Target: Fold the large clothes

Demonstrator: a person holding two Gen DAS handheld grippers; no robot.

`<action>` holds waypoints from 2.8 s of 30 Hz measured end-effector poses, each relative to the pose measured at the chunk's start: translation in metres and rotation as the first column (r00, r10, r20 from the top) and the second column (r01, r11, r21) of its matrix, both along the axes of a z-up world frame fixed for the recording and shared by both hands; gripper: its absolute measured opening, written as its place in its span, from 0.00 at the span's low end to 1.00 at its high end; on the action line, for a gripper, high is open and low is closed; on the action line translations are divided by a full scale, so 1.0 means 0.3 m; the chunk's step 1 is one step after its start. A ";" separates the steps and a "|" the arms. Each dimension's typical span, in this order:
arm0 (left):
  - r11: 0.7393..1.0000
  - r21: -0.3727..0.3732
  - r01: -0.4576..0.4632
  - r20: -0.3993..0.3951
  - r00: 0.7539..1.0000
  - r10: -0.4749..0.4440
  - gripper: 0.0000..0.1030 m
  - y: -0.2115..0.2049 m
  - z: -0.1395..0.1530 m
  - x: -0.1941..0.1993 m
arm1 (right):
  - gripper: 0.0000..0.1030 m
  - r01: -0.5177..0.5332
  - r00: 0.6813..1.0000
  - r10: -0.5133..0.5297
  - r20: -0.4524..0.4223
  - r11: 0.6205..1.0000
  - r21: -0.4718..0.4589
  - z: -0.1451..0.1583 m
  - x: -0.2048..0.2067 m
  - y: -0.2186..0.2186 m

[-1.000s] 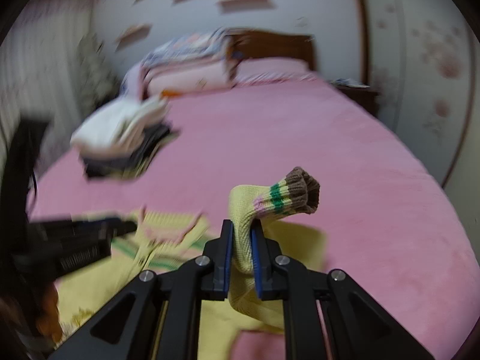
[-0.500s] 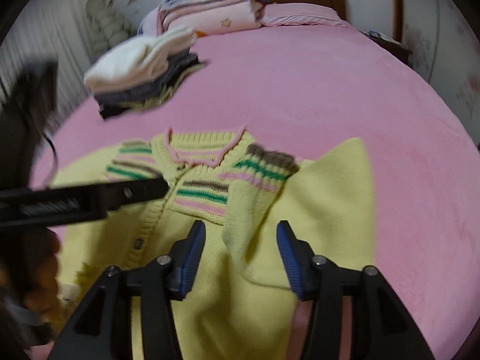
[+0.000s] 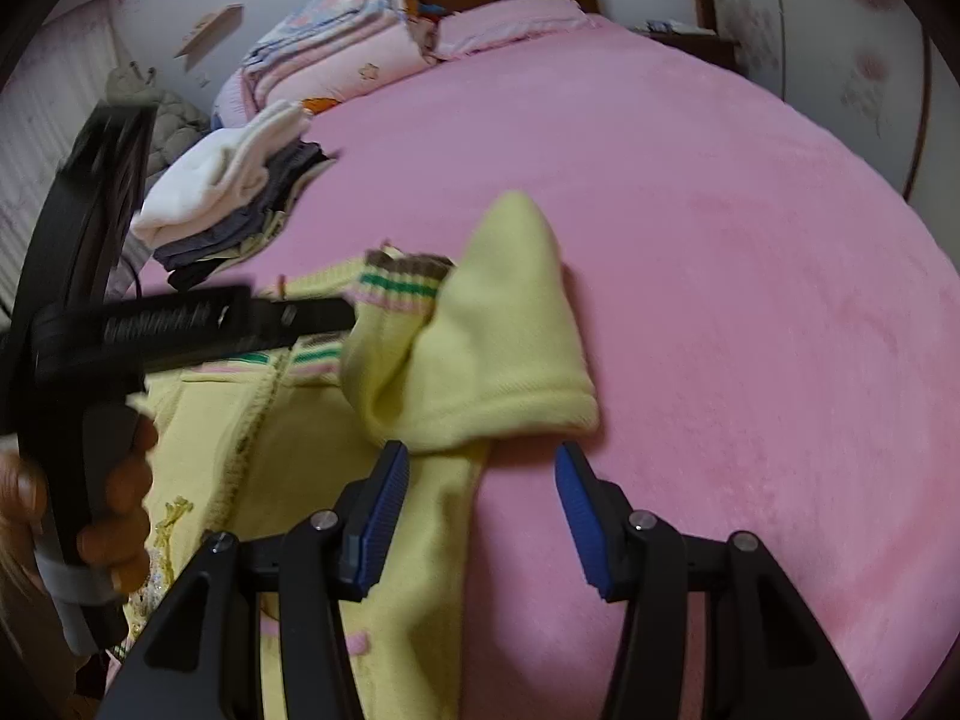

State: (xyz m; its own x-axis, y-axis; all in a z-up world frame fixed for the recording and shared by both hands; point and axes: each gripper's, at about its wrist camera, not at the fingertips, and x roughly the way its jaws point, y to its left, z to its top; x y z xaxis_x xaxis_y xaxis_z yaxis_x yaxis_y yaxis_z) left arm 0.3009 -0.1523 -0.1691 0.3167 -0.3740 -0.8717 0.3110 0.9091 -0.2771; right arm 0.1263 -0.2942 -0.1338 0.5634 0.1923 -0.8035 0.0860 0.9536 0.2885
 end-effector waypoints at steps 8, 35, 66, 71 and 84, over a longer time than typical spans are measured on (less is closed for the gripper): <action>0.987 0.130 0.097 -0.049 0.995 -0.091 0.07 -0.140 -0.059 0.095 | 0.50 0.049 0.998 -0.048 -0.032 0.998 0.030 -0.040 0.004 -0.061; 0.973 -0.137 -0.184 0.310 0.925 0.219 0.06 0.474 0.215 0.026 | 0.19 -0.065 0.998 0.063 -0.022 0.991 -0.120 -0.044 0.159 0.102; 0.970 0.069 -0.233 0.108 0.968 0.225 0.10 0.607 -0.017 0.128 | 0.31 0.046 0.976 -0.047 -0.212 0.999 -0.010 -0.109 0.486 -0.042; 0.969 0.120 -0.218 0.159 0.967 0.198 0.08 0.567 -0.026 0.154 | 0.08 0.066 0.985 -0.087 -0.151 0.988 -0.140 -0.108 0.467 -0.036; 0.970 0.101 -0.220 0.161 0.966 0.203 0.53 0.562 0.059 0.042 | 0.25 0.004 0.995 -0.010 -0.101 0.998 -0.059 0.040 0.354 0.009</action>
State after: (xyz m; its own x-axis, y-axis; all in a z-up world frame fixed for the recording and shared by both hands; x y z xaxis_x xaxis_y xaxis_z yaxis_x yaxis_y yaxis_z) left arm 0.3135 0.0163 -0.1515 0.5070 -0.1828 -0.8423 0.1379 0.9819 -0.1300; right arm 0.2326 -0.2915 -0.1220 0.4797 0.1394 -0.8663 0.1190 0.9679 0.2216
